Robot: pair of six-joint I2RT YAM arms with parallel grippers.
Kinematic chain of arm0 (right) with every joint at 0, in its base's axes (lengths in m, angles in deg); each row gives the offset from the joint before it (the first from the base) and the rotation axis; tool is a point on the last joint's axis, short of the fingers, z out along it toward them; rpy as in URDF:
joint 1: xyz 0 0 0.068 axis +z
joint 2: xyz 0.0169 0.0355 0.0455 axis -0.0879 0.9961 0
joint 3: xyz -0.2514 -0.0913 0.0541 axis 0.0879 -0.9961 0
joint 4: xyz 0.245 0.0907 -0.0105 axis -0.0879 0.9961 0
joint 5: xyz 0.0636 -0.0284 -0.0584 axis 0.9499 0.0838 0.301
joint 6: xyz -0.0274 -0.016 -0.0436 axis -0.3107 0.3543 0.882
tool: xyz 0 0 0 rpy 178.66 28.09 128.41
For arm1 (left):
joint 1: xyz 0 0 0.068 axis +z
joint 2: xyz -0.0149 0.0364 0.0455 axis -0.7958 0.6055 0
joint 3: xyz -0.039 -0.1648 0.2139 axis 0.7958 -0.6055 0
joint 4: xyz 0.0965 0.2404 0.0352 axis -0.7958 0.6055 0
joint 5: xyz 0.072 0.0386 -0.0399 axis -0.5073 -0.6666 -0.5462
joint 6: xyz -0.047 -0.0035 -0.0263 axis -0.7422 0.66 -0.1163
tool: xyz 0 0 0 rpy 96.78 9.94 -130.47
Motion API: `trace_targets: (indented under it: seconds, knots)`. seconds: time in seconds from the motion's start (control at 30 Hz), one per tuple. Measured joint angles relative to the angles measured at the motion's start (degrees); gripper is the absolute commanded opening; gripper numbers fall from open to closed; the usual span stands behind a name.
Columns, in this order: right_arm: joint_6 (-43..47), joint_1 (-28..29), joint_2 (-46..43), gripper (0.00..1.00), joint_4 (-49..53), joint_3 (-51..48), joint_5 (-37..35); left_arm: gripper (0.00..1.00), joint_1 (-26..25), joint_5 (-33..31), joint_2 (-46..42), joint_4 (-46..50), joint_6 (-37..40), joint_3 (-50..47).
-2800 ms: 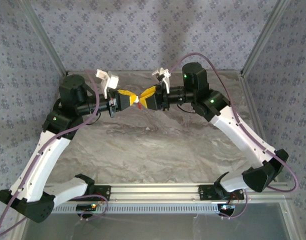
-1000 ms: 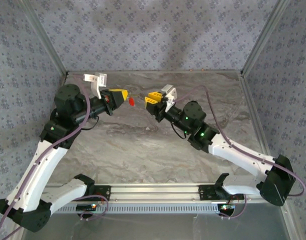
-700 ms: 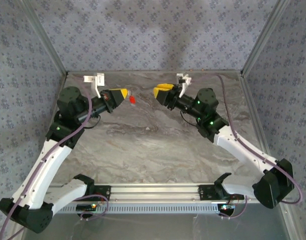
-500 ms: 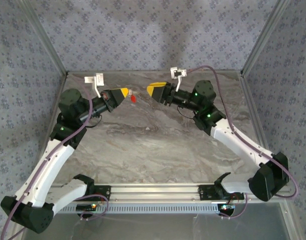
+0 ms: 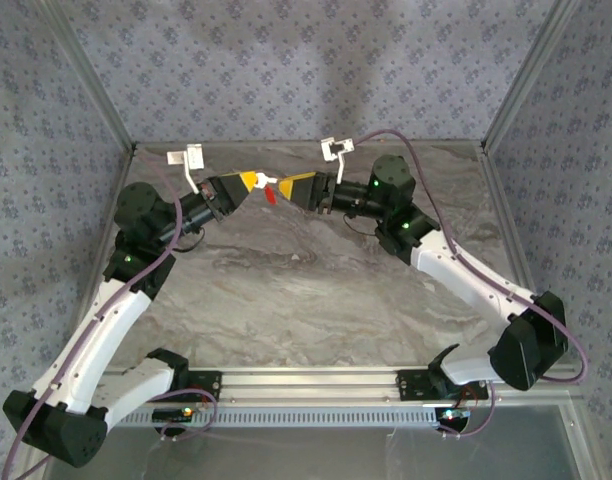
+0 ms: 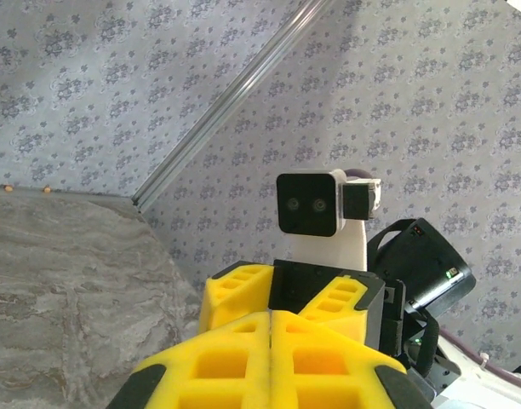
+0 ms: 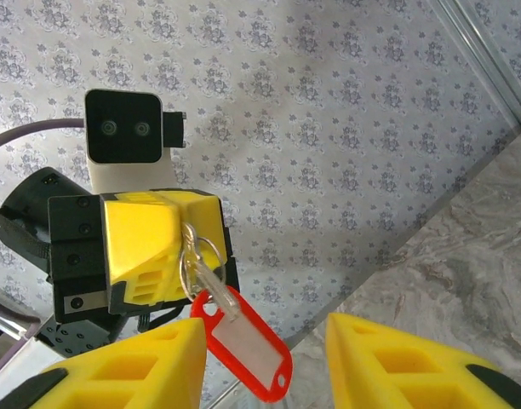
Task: Remove the keys from the keyring
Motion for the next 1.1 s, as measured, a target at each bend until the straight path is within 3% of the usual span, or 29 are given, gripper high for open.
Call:
trace_targets:
  seconds: [0.27, 0.77, 0.87, 0.93, 1.0, 1.1]
  knots:
    - [-1.5, 0.3, 0.5, 0.38, -1.9, 0.2, -0.2, 0.0, 0.0, 0.6, 0.0, -1.9, -1.3, -1.5]
    - [-2.6, 1.3, 1.6, 0.0, -2.5, 3.4, -0.1, 0.0, 0.5, 0.2, -0.1, -2.6, -1.3, -2.6]
    - [-2.0, 1.3, 1.6, 0.0, 0.3, 4.6, -0.3, 0.01, 0.5, -0.1, -0.4, -2.3, -1.2, -2.6]
    - [-1.1, 1.4, 1.6, 0.0, 3.4, 6.0, -0.7, 0.1, 0.5, -0.5, -0.7, -1.6, -0.9, -2.6]
    - [0.8, 1.4, 1.6, 0.0, 8.4, 8.0, -1.0, 0.27, 0.5, -0.9, -1.0, 0.2, 0.2, -2.6]
    - [3.9, 1.2, 1.7, 0.0, 18.2, 12.0, -1.7, 0.32, 1.0, -1.2, -1.9, 4.0, 2.1, -2.6]
